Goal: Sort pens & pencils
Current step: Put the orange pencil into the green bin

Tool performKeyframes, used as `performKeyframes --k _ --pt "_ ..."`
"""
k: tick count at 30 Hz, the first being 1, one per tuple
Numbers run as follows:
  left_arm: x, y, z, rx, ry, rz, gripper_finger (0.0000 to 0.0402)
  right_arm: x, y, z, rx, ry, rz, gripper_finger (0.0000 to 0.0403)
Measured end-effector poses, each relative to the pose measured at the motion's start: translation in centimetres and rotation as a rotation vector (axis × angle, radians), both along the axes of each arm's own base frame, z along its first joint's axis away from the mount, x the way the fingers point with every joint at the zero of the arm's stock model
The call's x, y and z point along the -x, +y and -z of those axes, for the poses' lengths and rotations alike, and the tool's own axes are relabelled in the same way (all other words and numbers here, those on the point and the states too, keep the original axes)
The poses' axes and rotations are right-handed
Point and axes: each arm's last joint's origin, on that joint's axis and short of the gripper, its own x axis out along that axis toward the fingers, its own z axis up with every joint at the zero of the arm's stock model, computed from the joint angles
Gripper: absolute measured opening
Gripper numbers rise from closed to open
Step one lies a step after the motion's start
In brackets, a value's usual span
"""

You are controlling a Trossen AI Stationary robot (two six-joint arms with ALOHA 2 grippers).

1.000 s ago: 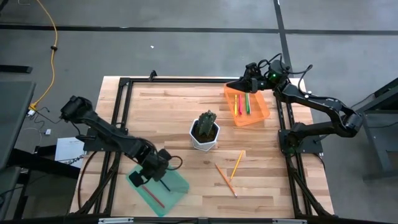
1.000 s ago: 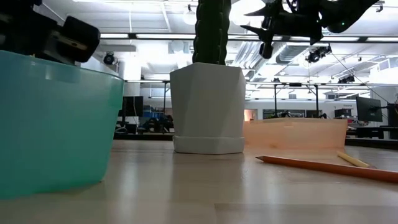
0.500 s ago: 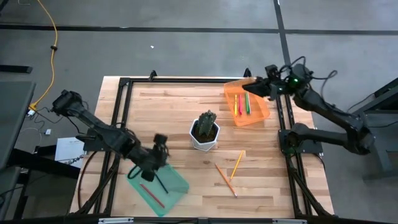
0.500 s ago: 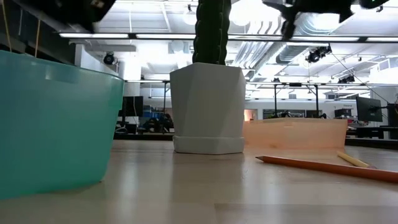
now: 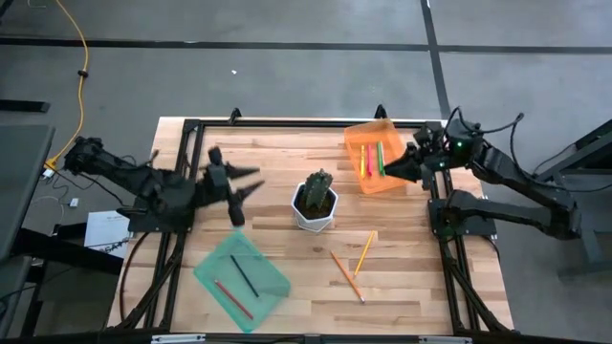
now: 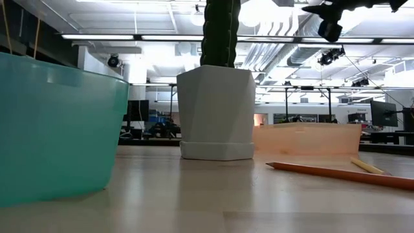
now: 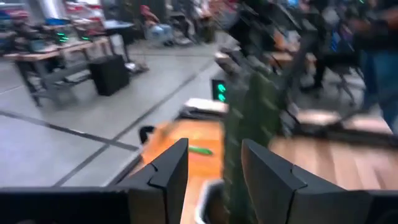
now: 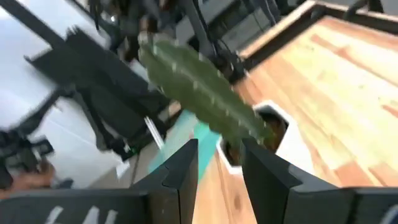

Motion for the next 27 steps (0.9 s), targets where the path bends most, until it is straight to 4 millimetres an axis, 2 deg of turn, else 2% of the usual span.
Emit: performKeyframes --k 6,12,17,24,27 --pt "1.5 2.2 -1.3 0.028 -0.071 -0.048 0.0138 -0.4 2.2 0.9 0.014 0.099 -0.111 0.0113" --pt "2.4 2.6 -1.9 0.055 -0.122 -0.06 0.0138 -1.2 5.5 2.3 0.073 0.251 -0.243 0.0113" --pt "2.7 2.6 -2.0 0.071 -0.134 -0.032 0.0138 -2.8 8.4 3.6 0.185 0.338 -0.307 0.0113" --pt "2.5 2.3 -2.0 0.105 -0.135 0.095 0.0138 -5.7 12.6 7.0 0.282 0.557 -0.442 0.0113" --pt "2.5 2.1 -2.0 0.128 -0.135 0.164 0.0138 -7.4 14.3 7.1 0.342 0.611 -0.448 0.0113"
